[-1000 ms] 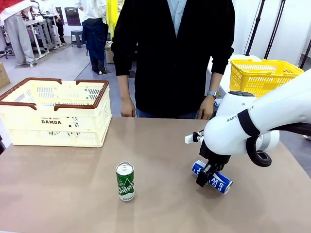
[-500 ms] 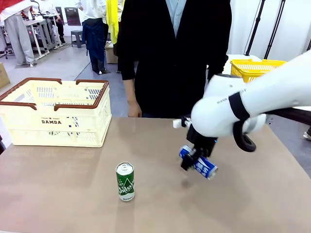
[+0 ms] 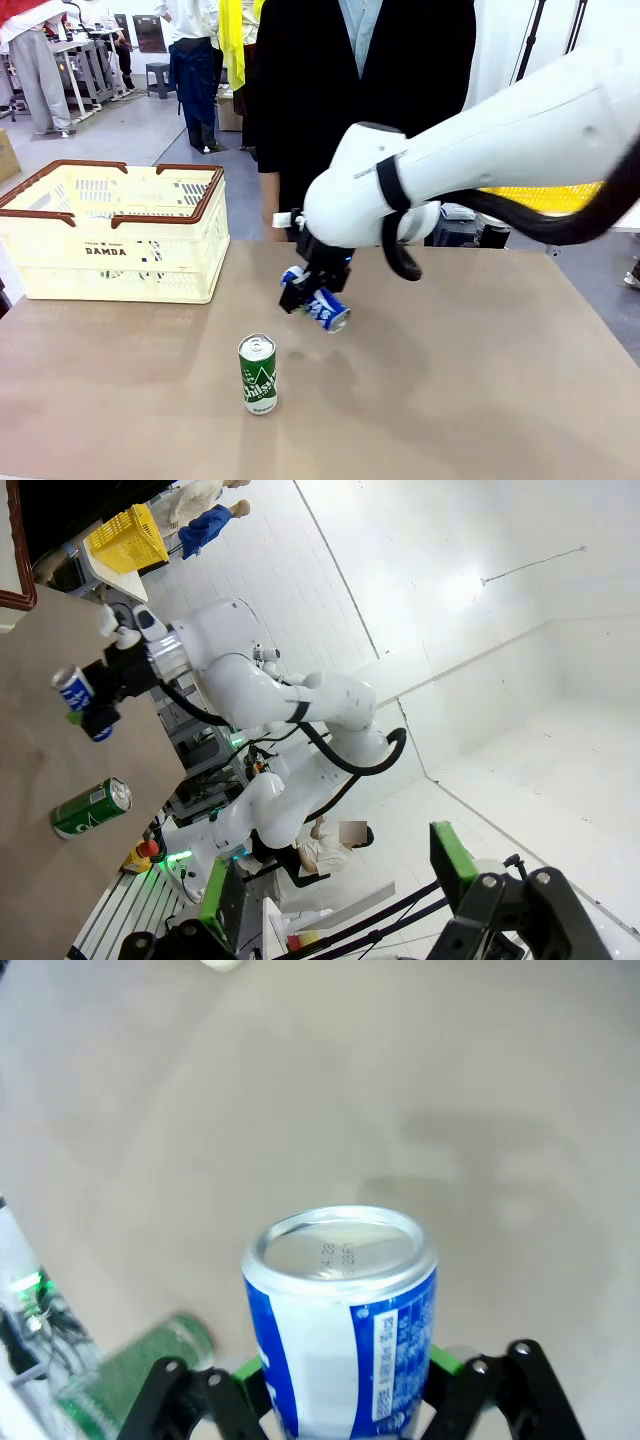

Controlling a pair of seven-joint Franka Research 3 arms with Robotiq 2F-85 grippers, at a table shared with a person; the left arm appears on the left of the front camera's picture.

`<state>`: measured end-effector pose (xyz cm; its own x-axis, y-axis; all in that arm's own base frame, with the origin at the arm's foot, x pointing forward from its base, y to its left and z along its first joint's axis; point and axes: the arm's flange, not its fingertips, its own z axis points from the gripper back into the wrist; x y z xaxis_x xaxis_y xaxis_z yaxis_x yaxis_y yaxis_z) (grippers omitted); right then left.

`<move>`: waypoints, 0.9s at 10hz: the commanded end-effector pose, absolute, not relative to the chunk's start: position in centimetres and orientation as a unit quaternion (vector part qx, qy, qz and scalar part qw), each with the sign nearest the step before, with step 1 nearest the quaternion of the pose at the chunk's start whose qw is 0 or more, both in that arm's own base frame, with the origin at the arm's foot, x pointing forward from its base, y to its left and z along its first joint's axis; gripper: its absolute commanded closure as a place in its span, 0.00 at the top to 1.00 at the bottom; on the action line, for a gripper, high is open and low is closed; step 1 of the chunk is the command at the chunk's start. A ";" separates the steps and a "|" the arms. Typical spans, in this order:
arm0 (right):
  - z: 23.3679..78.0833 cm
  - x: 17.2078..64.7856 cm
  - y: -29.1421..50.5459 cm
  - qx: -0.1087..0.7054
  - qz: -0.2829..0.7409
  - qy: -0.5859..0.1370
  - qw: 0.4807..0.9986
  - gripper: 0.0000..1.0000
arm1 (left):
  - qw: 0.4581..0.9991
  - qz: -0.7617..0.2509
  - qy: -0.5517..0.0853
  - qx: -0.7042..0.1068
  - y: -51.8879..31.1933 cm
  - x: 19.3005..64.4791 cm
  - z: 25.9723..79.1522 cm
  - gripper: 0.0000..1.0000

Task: Place the drinks into the Shopping basket.
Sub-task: Pick up one drink and place it into the Shopping basket.

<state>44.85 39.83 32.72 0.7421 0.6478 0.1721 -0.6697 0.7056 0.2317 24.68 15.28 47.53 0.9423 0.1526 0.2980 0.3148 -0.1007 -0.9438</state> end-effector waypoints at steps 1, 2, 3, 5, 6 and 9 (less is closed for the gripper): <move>31.1 47.0 43.8 0.137 0.345 -0.052 0.927 0.00 | 0.641 -0.064 -0.165 -0.747 15.2 24.6 47.8 1.00; 30.0 47.3 45.3 0.140 0.347 -0.043 0.926 0.00 | 0.641 -0.064 -0.165 -0.747 15.2 24.6 47.8 1.00; 29.1 47.4 46.2 0.124 0.355 -0.035 0.926 0.00 | 0.641 -0.064 -0.165 -0.747 15.2 24.6 47.8 1.00; 27.9 47.7 46.5 0.116 0.353 -0.024 0.928 0.00 | 0.641 -0.064 -0.165 -0.747 15.2 24.6 47.8 1.00; 27.6 47.9 46.5 0.113 0.351 -0.021 0.929 0.00 | 0.641 -0.064 -0.165 -0.747 15.2 24.6 47.8 1.00; 27.4 48.1 46.2 0.104 0.351 -0.013 0.931 0.00 | 0.641 -0.064 -0.165 -0.747 15.2 24.6 47.8 1.00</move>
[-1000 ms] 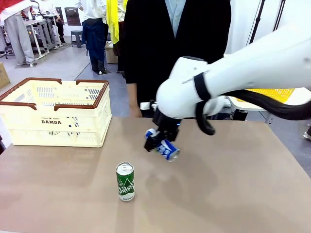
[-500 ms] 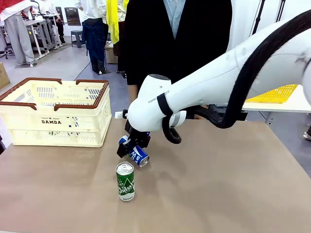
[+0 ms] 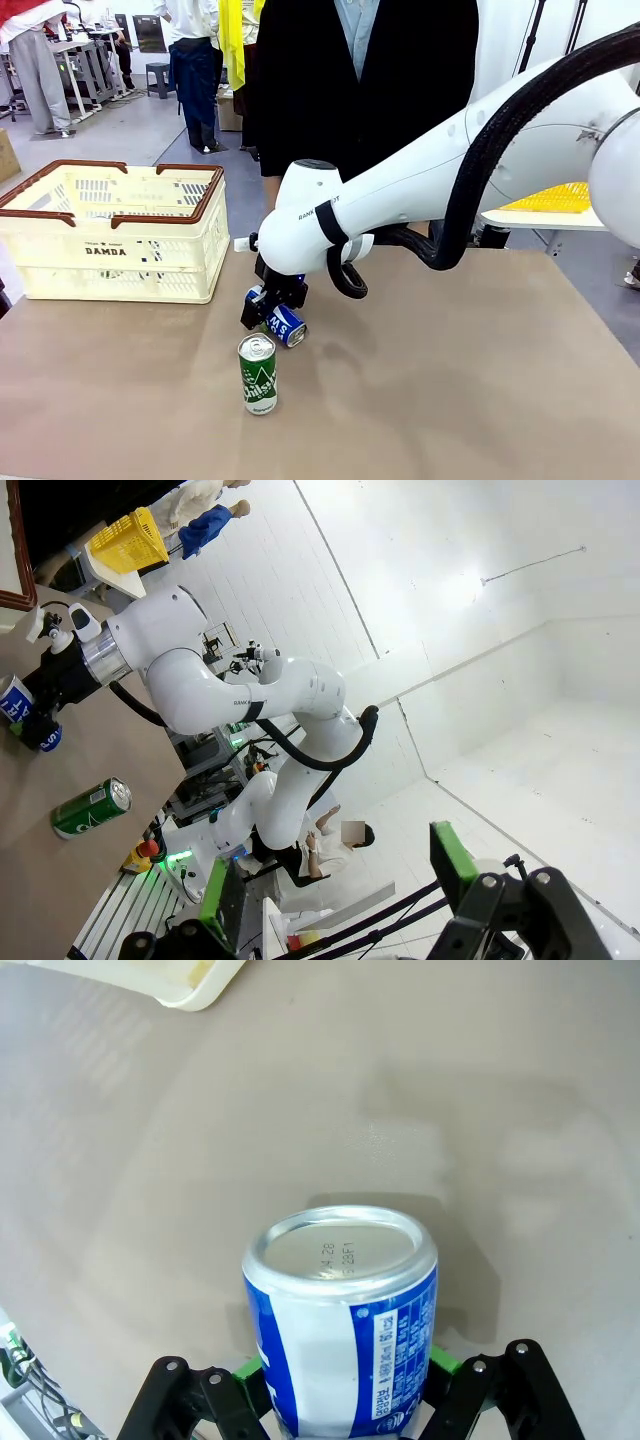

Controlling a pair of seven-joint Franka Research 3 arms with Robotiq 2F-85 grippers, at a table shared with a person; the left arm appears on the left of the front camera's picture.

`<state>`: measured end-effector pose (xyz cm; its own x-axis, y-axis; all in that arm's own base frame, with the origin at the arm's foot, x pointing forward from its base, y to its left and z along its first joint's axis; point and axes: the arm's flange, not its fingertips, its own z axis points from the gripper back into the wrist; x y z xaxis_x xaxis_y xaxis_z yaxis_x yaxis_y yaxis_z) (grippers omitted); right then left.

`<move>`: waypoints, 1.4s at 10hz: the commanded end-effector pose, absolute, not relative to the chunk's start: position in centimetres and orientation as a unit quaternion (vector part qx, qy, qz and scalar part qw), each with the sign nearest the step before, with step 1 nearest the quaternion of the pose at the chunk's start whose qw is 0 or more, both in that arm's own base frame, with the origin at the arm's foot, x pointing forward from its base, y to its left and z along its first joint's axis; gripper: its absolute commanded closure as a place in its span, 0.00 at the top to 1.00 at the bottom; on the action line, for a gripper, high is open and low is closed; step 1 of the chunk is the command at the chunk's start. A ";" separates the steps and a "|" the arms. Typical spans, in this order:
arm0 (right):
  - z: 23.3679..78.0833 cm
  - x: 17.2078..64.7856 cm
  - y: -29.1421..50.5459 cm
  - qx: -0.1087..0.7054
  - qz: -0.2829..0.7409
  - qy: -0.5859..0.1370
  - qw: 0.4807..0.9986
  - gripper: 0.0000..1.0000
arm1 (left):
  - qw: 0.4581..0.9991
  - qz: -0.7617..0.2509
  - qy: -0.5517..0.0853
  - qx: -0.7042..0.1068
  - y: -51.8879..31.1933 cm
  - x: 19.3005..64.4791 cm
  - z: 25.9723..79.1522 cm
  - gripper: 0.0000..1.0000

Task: Place the drinks into the Shopping basket.
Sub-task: Pick up one drink and place it into the Shopping basket.

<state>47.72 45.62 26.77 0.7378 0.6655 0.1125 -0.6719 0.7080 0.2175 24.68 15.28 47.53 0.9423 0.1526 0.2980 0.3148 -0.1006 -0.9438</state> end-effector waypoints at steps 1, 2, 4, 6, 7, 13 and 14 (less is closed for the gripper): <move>27.5 48.1 46.0 0.105 0.349 -0.013 0.931 0.00 | 0.641 -0.064 -0.165 -0.747 15.2 24.6 47.8 1.00; 27.5 48.1 46.0 0.104 0.350 -0.013 0.931 0.00 | 0.641 -0.064 -0.165 -0.747 15.2 24.6 47.8 1.00; 27.6 48.2 46.1 0.103 0.354 -0.014 0.930 0.00 | 0.641 -0.064 -0.165 -0.747 15.2 24.6 47.8 1.00; 27.6 48.1 46.1 0.107 0.361 -0.013 0.926 1.00 | 0.641 -0.064 -0.165 -0.747 15.2 24.6 47.8 1.00; 27.7 48.1 46.0 0.108 0.360 -0.013 0.927 1.00 | 0.641 -0.064 -0.165 -0.747 15.2 24.6 47.8 1.00; 27.8 47.9 46.0 0.105 0.359 -0.015 0.927 1.00 | 0.641 -0.064 -0.165 -0.747 15.2 24.6 47.8 1.00; 27.8 47.9 45.9 0.105 0.358 -0.016 0.928 1.00 | 0.641 -0.064 -0.165 -0.747 15.2 24.6 47.8 1.00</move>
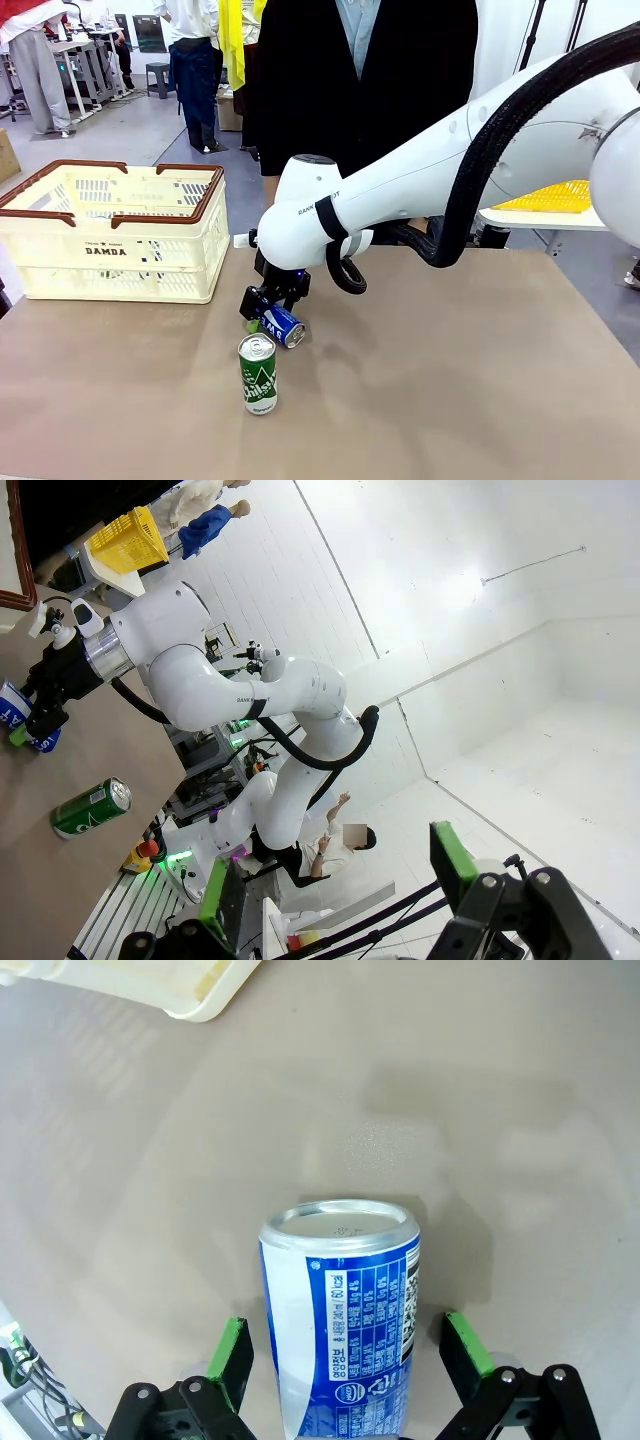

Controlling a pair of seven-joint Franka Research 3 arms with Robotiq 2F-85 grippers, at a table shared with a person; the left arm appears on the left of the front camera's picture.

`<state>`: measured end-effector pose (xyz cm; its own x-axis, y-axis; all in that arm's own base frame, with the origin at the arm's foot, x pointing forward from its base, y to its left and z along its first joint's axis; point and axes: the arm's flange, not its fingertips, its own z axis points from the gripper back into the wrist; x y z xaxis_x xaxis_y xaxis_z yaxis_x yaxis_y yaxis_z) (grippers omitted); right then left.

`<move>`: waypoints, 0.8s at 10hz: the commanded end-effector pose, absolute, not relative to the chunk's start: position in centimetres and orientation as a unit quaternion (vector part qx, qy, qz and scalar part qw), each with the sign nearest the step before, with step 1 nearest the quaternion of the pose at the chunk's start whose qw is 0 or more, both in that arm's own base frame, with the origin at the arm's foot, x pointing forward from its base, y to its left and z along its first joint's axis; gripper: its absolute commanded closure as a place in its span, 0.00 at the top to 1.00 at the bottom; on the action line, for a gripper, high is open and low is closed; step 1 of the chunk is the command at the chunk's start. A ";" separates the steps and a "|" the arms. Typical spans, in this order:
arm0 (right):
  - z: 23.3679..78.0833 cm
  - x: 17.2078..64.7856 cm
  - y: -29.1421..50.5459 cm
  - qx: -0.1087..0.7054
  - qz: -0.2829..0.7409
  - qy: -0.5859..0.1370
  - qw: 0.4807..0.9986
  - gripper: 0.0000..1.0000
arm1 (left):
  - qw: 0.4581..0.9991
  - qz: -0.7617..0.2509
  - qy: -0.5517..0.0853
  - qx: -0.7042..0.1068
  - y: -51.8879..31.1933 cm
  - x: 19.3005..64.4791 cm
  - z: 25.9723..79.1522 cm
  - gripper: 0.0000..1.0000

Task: Place the drinks into the Shopping basket.
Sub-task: Pick up one drink and place it into the Shopping basket.

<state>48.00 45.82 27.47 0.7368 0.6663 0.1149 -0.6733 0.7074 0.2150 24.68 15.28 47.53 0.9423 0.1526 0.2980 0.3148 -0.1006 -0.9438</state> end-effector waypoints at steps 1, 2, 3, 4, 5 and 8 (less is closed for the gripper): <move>27.9 47.8 45.9 0.107 0.359 -0.015 0.927 1.00 | 0.641 -0.064 -0.165 -0.747 15.2 24.6 47.8 1.00; 28.4 47.6 45.7 0.112 0.361 -0.017 0.926 1.00 | 0.641 -0.064 -0.165 -0.747 15.2 24.6 47.8 1.00; 29.5 47.1 45.3 0.114 0.362 -0.021 0.925 1.00 | 0.641 -0.064 -0.165 -0.747 15.2 24.6 47.8 1.00; 31.3 46.5 44.8 0.115 0.362 -0.029 0.924 1.00 | 0.641 -0.064 -0.165 -0.747 15.2 24.6 47.8 1.00; 34.2 46.1 43.5 0.117 0.357 -0.039 0.926 1.00 | 0.641 -0.064 -0.165 -0.747 15.2 24.6 47.8 1.00; 45.4 43.3 31.9 0.174 0.331 -0.058 0.926 1.00 | 0.641 -0.064 -0.165 -0.747 15.2 24.6 47.8 1.00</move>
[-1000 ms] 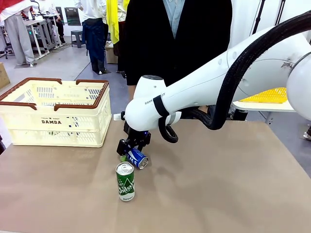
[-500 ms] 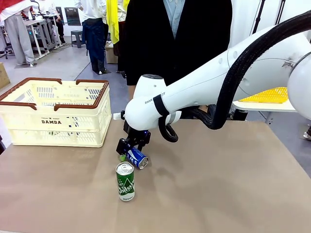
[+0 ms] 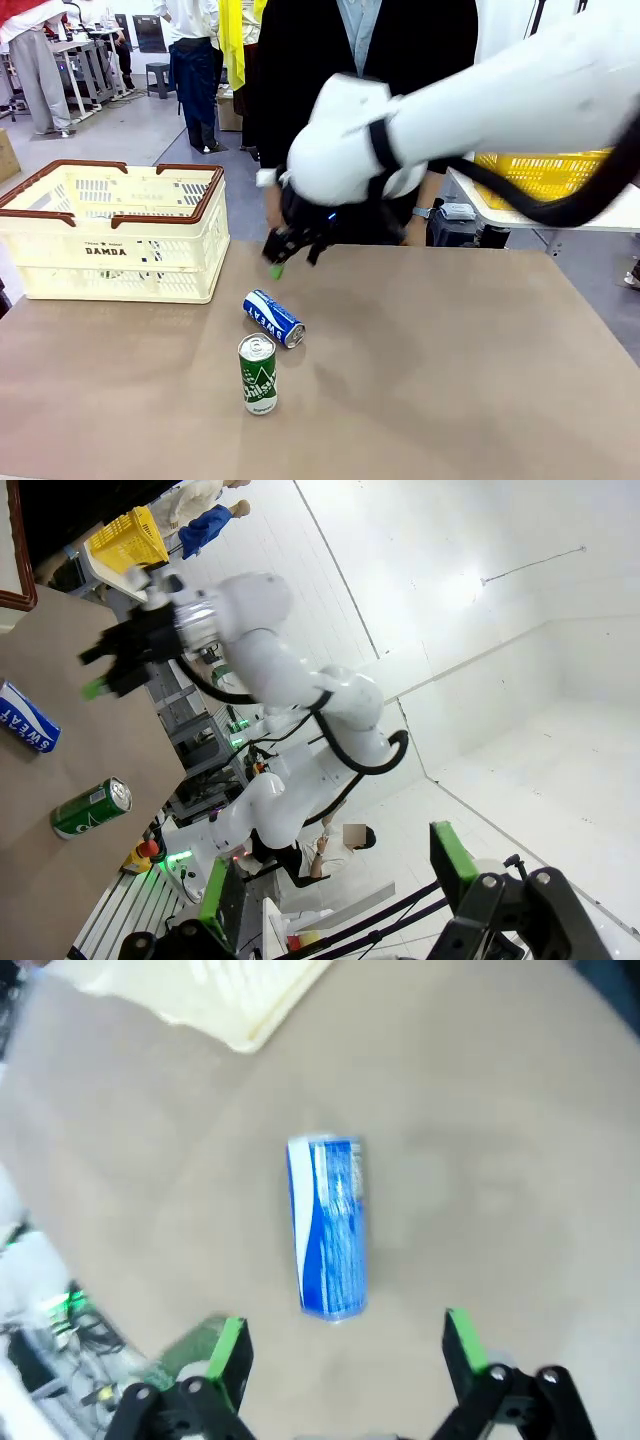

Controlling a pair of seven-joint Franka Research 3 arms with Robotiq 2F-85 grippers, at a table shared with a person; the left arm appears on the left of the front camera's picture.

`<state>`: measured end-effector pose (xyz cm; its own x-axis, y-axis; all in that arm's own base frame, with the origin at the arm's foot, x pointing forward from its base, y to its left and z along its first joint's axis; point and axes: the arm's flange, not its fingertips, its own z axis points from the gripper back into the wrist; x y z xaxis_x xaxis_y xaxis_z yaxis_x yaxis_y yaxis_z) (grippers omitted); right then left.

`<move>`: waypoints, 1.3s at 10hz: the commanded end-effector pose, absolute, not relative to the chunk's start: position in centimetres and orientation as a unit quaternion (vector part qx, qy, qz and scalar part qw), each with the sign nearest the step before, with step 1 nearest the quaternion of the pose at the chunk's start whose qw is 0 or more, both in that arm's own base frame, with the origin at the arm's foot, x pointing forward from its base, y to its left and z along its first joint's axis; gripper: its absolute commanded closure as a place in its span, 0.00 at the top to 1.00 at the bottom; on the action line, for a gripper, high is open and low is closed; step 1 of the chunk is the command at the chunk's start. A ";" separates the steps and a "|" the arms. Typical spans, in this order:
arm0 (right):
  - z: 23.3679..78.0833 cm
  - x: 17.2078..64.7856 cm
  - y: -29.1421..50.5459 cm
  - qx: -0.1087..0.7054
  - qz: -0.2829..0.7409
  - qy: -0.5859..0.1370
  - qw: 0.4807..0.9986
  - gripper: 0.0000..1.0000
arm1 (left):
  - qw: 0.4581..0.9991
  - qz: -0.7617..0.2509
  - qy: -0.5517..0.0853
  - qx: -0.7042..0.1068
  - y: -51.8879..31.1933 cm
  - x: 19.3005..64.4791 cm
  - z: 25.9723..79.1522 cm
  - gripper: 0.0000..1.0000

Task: Place the drinks into the Shopping basket.
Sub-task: Pick up one drink and place it into the Shopping basket.

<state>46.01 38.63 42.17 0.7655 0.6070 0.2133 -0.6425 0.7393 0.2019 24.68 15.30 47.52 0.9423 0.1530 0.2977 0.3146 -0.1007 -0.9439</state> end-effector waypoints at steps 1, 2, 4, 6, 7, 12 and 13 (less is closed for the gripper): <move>47.5 41.7 25.4 0.227 0.323 -0.042 0.918 1.00 | 0.641 -0.064 -0.165 -0.747 15.2 24.6 47.8 1.00; 48.3 39.5 18.1 0.293 0.307 -0.027 0.905 1.00 | 0.641 -0.064 -0.165 -0.747 15.2 24.6 47.8 1.00; 48.0 34.3 0.6 0.454 0.220 -0.027 0.863 1.00 | 0.641 -0.064 -0.165 -0.747 15.2 24.6 47.8 1.00; 46.5 29.3 -14.1 0.615 0.173 -0.082 0.765 1.00 | 0.641 -0.064 -0.165 -0.747 15.2 24.6 47.8 1.00; 44.4 28.0 -19.6 0.681 0.126 -0.102 0.714 1.00 | 0.641 -0.064 -0.165 -0.747 15.2 24.6 47.8 1.00; 40.7 21.8 -22.8 0.719 0.031 -0.150 0.678 1.00 | 0.641 -0.064 -0.165 -0.747 15.2 24.6 47.8 1.00; 40.7 21.8 -22.8 0.719 0.031 -0.150 0.678 1.00 | 0.641 -0.064 -0.165 -0.747 15.2 24.6 47.8 1.00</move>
